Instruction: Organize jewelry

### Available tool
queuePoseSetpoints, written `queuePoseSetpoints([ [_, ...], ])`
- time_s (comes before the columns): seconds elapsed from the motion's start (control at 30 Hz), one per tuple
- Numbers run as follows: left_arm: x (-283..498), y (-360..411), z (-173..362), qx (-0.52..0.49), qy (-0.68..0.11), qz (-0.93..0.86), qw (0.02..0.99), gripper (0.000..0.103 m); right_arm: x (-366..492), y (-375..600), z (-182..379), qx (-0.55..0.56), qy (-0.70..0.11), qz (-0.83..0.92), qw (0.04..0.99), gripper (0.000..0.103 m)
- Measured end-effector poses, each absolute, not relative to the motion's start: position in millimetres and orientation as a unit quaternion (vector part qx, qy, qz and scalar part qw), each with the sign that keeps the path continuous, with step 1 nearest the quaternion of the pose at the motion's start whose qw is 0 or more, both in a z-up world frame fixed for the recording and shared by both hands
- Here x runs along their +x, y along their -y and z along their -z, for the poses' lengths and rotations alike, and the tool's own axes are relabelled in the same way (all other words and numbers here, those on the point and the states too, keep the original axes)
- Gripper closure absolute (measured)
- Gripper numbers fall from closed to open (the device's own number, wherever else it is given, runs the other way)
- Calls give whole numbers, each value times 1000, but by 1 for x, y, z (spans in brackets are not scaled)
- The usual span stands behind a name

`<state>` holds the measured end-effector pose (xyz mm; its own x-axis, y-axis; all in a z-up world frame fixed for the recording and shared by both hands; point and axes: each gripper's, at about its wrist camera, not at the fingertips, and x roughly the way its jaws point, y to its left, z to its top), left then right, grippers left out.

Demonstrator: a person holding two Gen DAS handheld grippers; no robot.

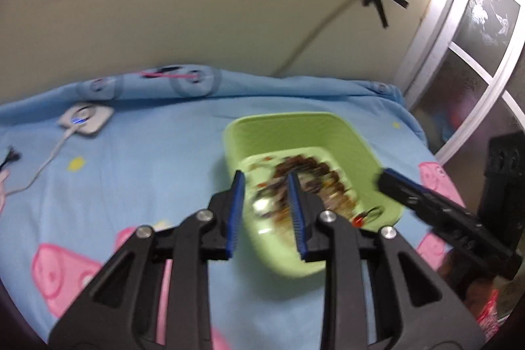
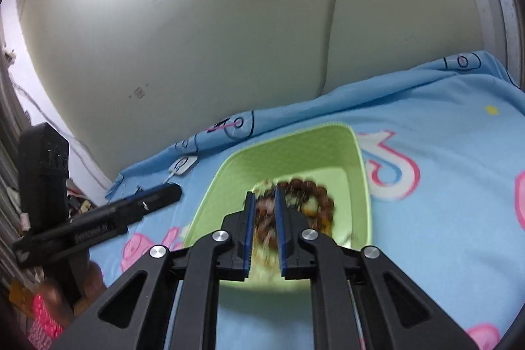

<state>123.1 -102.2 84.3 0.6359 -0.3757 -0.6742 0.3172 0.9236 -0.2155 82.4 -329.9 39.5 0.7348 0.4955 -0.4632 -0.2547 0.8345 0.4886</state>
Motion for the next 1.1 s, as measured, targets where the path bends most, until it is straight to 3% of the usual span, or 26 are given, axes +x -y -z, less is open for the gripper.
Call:
queuePoseSetpoints([
  [0.33,39,-44,-57,-81,-366,96,922,78,33,236,-1,162,-365,-313,861,103],
  [0.57,-7,-96,-32,-93,-387,68,915,77,25,164,12,93,-411,-355,835,103],
  [0.67,-21,-95,-25,-83,-394,80,912,51,21,134,6,63,-409,-376,829,103],
  [0.7,-24,-93,-24,-77,-395,84,911,47,19,123,5,53,-409,-380,828,103],
  [0.83,-24,-77,-9,-38,-421,84,902,47,16,91,4,4,-411,-391,824,103],
  [0.87,-23,-72,-5,-30,-431,83,898,48,16,82,6,-9,-411,-390,824,103],
  [0.93,-25,-67,-1,-17,-428,79,900,59,14,71,8,-30,-410,-388,825,103],
  [1.0,-26,-63,0,-7,-426,79,901,90,13,61,9,-57,-406,-382,828,103],
  [1.1,-23,-67,1,-27,-427,84,900,95,11,58,10,-75,-401,-382,829,103],
])
